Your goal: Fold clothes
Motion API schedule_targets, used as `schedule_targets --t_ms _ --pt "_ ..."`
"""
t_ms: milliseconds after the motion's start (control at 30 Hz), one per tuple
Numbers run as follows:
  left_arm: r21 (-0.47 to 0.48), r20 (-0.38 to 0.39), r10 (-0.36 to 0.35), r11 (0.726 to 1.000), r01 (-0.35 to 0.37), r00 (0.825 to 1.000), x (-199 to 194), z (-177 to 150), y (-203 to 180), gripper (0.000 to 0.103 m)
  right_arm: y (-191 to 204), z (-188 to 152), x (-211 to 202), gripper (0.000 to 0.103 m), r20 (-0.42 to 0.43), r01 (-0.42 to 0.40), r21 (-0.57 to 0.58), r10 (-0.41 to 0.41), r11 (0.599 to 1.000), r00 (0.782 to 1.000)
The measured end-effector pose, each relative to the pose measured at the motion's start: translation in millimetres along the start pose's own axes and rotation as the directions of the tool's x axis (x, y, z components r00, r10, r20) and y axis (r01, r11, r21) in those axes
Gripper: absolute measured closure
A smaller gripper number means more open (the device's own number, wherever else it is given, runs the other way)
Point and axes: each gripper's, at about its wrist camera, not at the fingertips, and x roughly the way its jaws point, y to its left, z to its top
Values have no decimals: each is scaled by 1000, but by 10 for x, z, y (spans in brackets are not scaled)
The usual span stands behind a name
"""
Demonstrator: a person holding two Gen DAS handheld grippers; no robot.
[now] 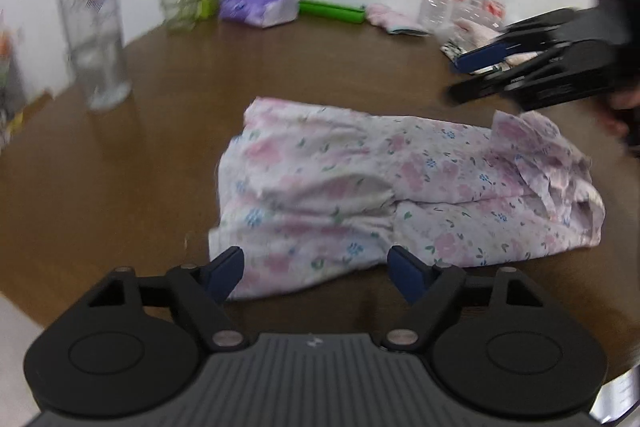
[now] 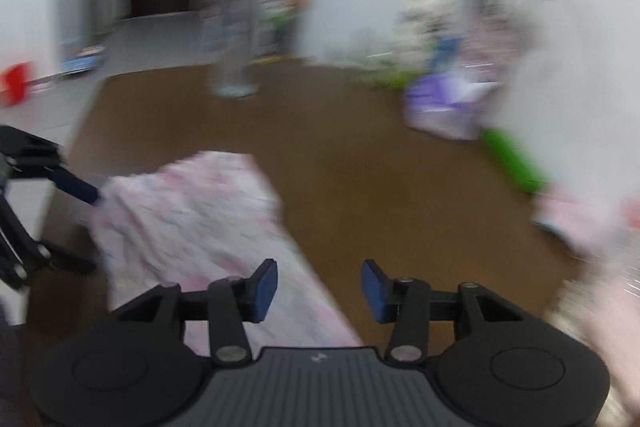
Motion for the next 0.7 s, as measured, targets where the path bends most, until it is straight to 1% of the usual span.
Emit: schedule_targets --t_ms 67,100,133,167,200,233,267,300,333,367,400,433,467,500,533,567,600,633,667,700 --pt "34 15 16 999 -16 1000 52 -38 -32 21 5 127 290 58 -60 -30 -20 29 999 998" --pt "52 23 24 998 -25 999 77 -57 -48 24 15 168 413 58 -89 -40 -37 36 999 995" --pt "81 32 32 996 -35 999 102 -63 -72 28 9 168 462 58 -92 -39 -30 36 999 995" --pt "124 42 42 991 -47 998 125 -55 -105 34 4 168 511 62 -94 -39 -22 36 999 995" --pt "147 50 35 988 -42 998 152 -35 -107 36 -2 167 559 67 -96 -38 -14 37 999 995" --pt "158 56 16 987 -25 998 196 7 -75 36 -57 150 580 83 -81 -57 38 60 998 995" --pt "174 64 0 985 -12 998 268 85 -33 35 -88 137 593 92 -77 -64 75 70 995 995" --pt "187 67 -16 982 3 998 364 194 11 36 -119 124 607 95 -73 -70 111 79 991 994" --pt "198 62 -27 980 14 998 488 334 55 36 -156 141 630 103 -86 -28 124 39 992 996" --pt "208 53 -35 978 23 998 635 500 102 36 -194 158 654 103 -100 15 136 -1 991 995" --pt "217 41 -42 976 32 998 811 696 137 36 -291 200 690 103 -133 148 173 -126 974 983" --pt "208 39 -36 978 27 999 1018 925 160 37 -500 201 742 103 -191 345 239 -304 908 933" --pt "181 50 -14 983 5 999 1228 1155 185 37 -709 201 792 103 -258 525 291 -463 800 848" --pt "145 56 5 989 -13 998 1423 1379 214 38 -931 166 768 102 -269 581 352 -515 734 814" --pt "100 51 24 995 -29 998 1563 1569 252 38 -1130 95 649 100 -289 587 454 -513 670 808" --pt "49 52 27 998 -30 998 1589 1688 296 39 -1326 24 529 95 -309 586 549 -507 596 804" --pt "-9 61 16 1000 -16 998 1542 1767 345 38 -1413 -44 316 94 -273 535 636 -486 556 830" --pt "-59 82 -23 998 28 996 1456 1777 384 36 -1425 -113 67 93 -196 465 687 -474 559 858" --pt "-99 118 -90 990 102 989 1331 1718 412 23 -1388 -151 -134 79 -145 427 683 -463 592 874" --pt "-103 129 -144 982 157 981 1240 1636 367 13 -1310 -207 -338 70 -114 416 658 -462 628 879"
